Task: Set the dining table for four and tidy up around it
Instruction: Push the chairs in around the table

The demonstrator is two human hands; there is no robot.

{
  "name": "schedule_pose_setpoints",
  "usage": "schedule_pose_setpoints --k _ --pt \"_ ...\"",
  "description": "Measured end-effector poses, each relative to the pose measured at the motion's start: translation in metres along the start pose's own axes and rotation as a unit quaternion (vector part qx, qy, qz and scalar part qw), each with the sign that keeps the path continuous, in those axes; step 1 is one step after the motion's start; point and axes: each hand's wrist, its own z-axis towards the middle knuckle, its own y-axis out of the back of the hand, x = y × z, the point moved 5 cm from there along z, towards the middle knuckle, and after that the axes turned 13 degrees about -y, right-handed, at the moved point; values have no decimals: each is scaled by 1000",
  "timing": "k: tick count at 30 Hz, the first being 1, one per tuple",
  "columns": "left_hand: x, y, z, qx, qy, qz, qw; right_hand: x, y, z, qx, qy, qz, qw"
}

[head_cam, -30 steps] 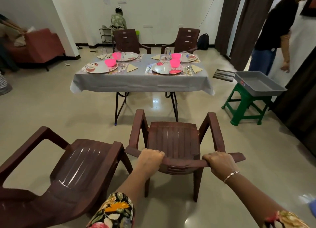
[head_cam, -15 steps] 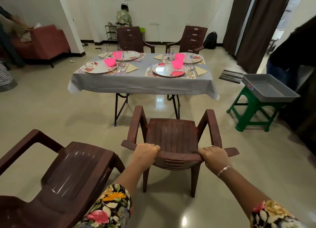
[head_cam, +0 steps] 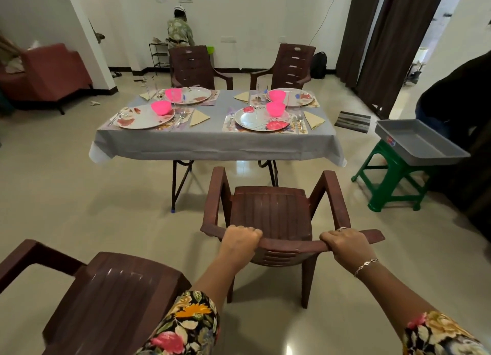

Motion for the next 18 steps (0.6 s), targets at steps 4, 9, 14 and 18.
schedule_pose_setpoints --k 4,9,14,18 --pt "21 0 15 3 -12 -4 1000 -1 -10 22 -10 3 -6 1000" --pt "36 2 31 6 -34 -9 999 -3 -18 42 -9 -5 -11 1000" --pt "52 2 43 3 -41 -10 999 -5 -25 58 -11 -17 -7 1000" --pt "63 2 55 5 -38 -12 999 -8 -33 72 -12 -28 -10 999"
